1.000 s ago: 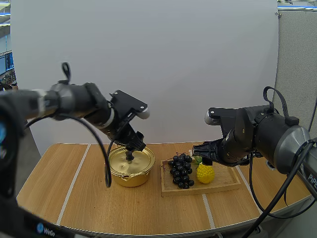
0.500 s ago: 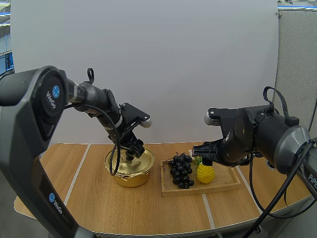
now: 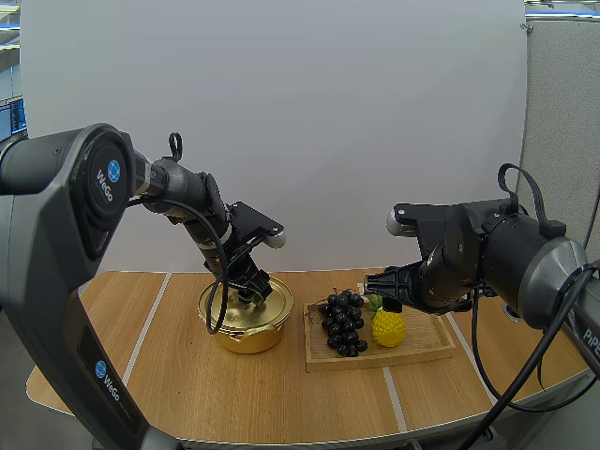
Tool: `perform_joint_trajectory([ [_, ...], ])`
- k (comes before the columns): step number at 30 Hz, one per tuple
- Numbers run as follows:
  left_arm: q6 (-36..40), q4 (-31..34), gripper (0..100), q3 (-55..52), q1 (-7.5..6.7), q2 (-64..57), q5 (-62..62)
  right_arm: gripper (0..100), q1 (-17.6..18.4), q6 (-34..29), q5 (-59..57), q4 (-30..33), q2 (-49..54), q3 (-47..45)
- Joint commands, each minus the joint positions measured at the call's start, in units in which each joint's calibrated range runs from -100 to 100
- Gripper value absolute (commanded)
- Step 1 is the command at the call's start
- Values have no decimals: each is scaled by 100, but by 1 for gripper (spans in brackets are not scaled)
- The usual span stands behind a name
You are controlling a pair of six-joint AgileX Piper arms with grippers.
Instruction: Open the pot, put the pineapple inside, and close it
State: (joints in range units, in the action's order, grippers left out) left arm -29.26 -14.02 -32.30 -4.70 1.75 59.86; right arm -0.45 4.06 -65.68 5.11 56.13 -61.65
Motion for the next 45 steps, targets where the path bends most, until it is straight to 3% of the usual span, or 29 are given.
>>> perform_joint_trajectory([
  [1,32,4,45,46,-16,-4,174,100,-27,45,95,-10,43,58],
  [4,32,4,13,46,-16,-20,290,100,-27,45,95,-10,43,58],
  [6,45,4,0,46,-16,-60,400,100,-27,45,95,-10,43,58],
  [19,383,110,0,858,-16,-1552,1373,100,-27,45,95,-10,43,58],
  [30,1200,1025,0,3068,-16,-2920,1506,100,-27,45,95,-10,43,58],
  [38,1649,1130,0,4847,-16,-2972,1811,100,-27,45,206,-10,43,58],
  [45,1650,1220,0,5633,-16,-2972,1549,100,-27,45,510,-10,43,58],
])
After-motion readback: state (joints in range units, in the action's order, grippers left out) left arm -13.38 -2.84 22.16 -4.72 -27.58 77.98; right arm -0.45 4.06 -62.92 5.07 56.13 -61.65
